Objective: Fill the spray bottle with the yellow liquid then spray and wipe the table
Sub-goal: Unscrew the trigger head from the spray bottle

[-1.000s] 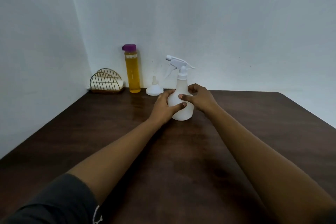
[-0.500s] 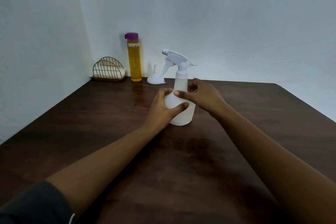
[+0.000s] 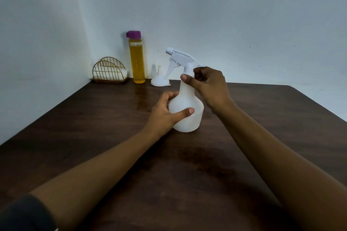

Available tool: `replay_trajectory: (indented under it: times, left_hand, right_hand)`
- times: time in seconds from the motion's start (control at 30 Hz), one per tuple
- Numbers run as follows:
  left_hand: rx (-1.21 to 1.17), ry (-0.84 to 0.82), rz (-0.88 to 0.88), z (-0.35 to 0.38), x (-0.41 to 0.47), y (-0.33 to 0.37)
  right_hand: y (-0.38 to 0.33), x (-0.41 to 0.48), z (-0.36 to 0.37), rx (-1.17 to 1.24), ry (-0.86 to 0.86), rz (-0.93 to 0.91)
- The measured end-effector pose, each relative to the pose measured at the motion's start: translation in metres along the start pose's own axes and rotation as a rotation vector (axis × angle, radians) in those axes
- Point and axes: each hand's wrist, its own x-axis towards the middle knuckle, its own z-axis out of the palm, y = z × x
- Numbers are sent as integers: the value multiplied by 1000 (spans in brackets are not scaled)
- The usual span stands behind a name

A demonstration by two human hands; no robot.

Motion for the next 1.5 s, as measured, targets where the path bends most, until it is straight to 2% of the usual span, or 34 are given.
replay_trajectory:
  times: [0.07,0.2,0.33,0.4,0.47,0.57,0.63,0.7,0.83,0.9,0.97,1.03,1.1,1.2,1.3,1.37,1.43,1.5]
  left_hand:
    - [3,-7,-1,-1,1,-1]
    - [-8,-50,-13,-3,2,0]
    - [-35,-90,-7,-3,2,0]
    - [-58,-98,-10,-3,2,0]
    - [-63,-103,-6,-3,1,1]
    - [-50,-104,4,-2,1,2]
    - [-62,-105,1,-2,1,3]
    - [-69,-108,-4,-2,0,3]
    - [-93,-116,-16,-3,1,2]
    - [-94,-110,-17,-3,1,2]
    - [-98,-111,-13,-3,1,3]
    - [-108,-112,0,-3,0,2]
    - [-110,-110,1,-2,0,3]
    - [-110,-104,-8,-2,0,4]
    - [-117,-102,-15,-2,0,3]
    - [-115,-104,-16,-2,0,3]
    - [-103,-100,-12,-2,1,2]
    - [-88,-93,-8,-2,2,2]
  right_hand:
    - [1,1,-2,17,-47,-17]
    - [6,5,-13,198,-226,-39]
    - [13,7,-21,461,-491,139]
    - [11,8,-24,473,-553,163]
    - [6,9,-22,368,-489,156]
    - [1,7,-8,183,-219,89]
    - [0,6,-3,170,-128,64]
    - [2,5,-6,249,-162,103]
    - [7,0,-17,565,-435,175]
    - [5,1,-19,599,-511,186]
    - [1,2,-15,455,-442,164]
    - [0,3,-9,285,-288,132]
    - [1,1,-3,257,-186,117]
    - [5,0,-4,356,-214,135]
    - [7,0,-11,549,-391,160]
    - [6,0,-15,589,-456,156]
    - [2,1,-13,487,-383,132]
    - [-1,2,-6,351,-208,108]
